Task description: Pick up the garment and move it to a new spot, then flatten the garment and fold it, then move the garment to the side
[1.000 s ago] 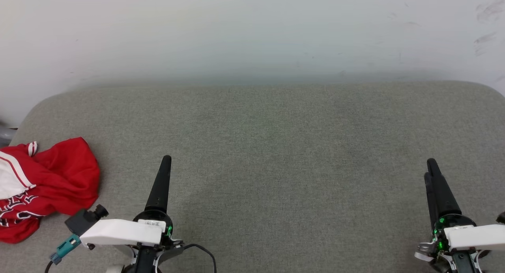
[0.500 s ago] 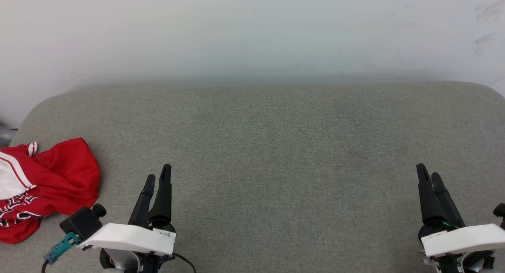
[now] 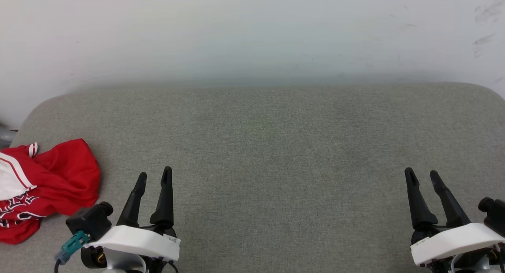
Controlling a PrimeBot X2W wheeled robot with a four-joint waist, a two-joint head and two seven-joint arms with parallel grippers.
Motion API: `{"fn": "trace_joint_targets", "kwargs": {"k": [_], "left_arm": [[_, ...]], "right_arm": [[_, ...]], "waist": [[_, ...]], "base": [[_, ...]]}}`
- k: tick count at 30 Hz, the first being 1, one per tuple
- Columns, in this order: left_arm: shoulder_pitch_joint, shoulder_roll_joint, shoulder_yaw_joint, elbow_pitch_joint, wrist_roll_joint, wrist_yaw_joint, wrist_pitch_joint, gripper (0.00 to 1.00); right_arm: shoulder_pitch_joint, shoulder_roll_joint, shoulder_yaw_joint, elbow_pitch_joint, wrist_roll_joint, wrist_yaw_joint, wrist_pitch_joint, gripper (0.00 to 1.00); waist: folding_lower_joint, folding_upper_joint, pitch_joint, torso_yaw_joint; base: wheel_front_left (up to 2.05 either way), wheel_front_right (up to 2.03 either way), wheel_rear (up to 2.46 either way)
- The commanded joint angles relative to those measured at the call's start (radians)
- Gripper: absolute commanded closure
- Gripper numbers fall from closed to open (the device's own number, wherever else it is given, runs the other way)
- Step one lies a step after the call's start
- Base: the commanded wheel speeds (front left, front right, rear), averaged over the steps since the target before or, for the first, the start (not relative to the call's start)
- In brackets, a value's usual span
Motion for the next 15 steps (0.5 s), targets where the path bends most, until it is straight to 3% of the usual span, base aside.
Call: {"fn": "trace_joint_targets", "kwargs": {"k": [1,15], "left_arm": [[0.000,0.002,0.000,-0.013,0.040,0.001,-0.008,0.00],[0.016,0.024,-0.005,-0.010,0.237,0.027,-0.041,0.00]], "right_arm": [[-0.001,0.001,0.000,-0.021,-0.031,0.002,0.004,0.00],[0.026,0.026,-0.035,-0.095,-0.246,0.002,0.048,0.00]], "waist": [[0.0000,0.0000,0.000,0.000],[0.0000,0.0000,-0.005,-0.007]], "base": [[0.00,0.00,0.00],[0.00,0.00,0.00]]}}
